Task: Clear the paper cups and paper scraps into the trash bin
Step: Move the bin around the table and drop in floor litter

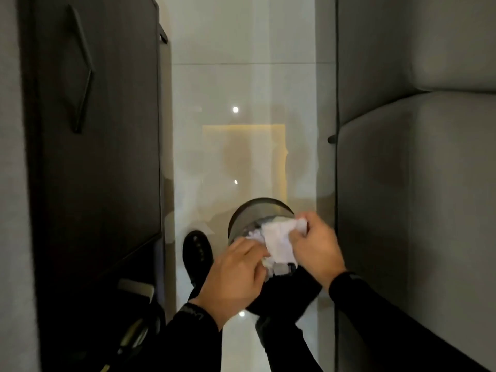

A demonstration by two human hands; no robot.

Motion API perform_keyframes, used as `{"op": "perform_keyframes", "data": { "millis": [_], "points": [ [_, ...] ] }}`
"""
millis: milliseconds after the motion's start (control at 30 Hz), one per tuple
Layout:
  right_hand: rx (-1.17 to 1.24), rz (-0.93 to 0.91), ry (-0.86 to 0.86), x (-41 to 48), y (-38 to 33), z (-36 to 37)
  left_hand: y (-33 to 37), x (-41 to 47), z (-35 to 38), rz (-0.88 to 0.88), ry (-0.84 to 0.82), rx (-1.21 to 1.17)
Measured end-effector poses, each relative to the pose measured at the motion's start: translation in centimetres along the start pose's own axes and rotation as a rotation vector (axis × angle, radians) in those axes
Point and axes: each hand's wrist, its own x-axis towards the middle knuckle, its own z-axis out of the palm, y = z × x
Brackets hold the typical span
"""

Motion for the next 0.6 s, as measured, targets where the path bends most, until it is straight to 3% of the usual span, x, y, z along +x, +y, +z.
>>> {"op": "perform_keyframes", "data": {
  "millis": [167,267,400,433,533,600],
  "points": [
    [-0.030,0.195,-0.126,-5.6,5.8,1.8,-0.7,-4.1,2.8,-0.068,-0.505,0.175],
    [0.043,0.214,-0.147,-6.2,8.3,2.9,-1.4,-4.9,3.8,-0.178,-0.650,0.250],
    [0.062,0.367,0.219,-5.7,11.7,3.3,-2.1,-5.1,3.5,-0.276,-0.524,0.314],
    [0.124,0.462,0.203,-5.4,12.3,3.5,-2.3,-5.2,3.4,-0.278,-0.482,0.315],
    [0.596,0.717,-0.065,-4.3,13.6,4.8,-2.3,-6.0,3.0,-0.287,-0.382,0.261],
    [0.686,0.748,-0.107,-3.8,14.0,5.6,-2.1,-6.7,2.8,-0.282,-0.346,0.233]
  ]
}}
